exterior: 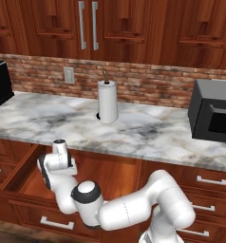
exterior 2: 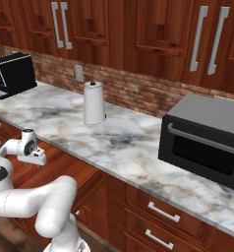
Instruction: Take a straw from the drawer in front and place it inside the glass cup on the dining counter.
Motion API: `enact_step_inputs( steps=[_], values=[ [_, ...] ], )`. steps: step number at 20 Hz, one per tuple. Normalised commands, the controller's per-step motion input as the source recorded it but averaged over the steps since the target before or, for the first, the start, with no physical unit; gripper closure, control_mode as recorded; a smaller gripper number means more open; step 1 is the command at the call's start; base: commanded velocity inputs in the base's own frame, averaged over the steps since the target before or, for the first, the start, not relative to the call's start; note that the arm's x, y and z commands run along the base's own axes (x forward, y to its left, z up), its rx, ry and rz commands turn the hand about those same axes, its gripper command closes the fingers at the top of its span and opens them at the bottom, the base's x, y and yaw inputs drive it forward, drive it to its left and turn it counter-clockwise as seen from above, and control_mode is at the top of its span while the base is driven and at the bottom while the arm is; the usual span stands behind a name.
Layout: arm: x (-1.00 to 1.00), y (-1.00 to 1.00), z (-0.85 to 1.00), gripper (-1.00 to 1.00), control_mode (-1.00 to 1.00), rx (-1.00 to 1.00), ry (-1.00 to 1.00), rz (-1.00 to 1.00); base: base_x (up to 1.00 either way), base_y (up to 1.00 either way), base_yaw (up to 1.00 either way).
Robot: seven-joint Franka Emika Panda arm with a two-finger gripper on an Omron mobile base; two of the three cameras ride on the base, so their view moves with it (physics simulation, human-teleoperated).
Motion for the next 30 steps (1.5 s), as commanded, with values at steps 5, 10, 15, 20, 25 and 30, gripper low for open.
enact_step_inputs(
  steps=[5, 10, 15, 20, 25, 30],
  values=[
    [-0.20, 0.10, -0.57, 1.00, -1.00, -0.07, 0.05, 0.00, 0.00, 0.00, 0.00],
    [-0.30, 0.01, -0.46, 1.00, -1.00, -0.05, 0.00, 0.00, 0.00, 0.00, 0.00],
    [-0.23, 0.00, -0.21, 1.00, -1.00, -0.01, 0.00, 0.00, 0.00, 0.00, 0.00],
    [-0.08, 0.00, 0.00, 1.00, -1.00, 0.00, 0.00, 0.00, 0.00, 0.00, 0.00],
    [0.00, 0.00, 0.41, 1.00, -1.00, 0.01, 0.00, 0.00, 0.00, 0.00, 0.00],
    [-0.23, 0.00, 0.60, 1.00, -1.00, 0.01, 0.00, 0.00, 0.00, 0.00, 0.00]
  ],
)
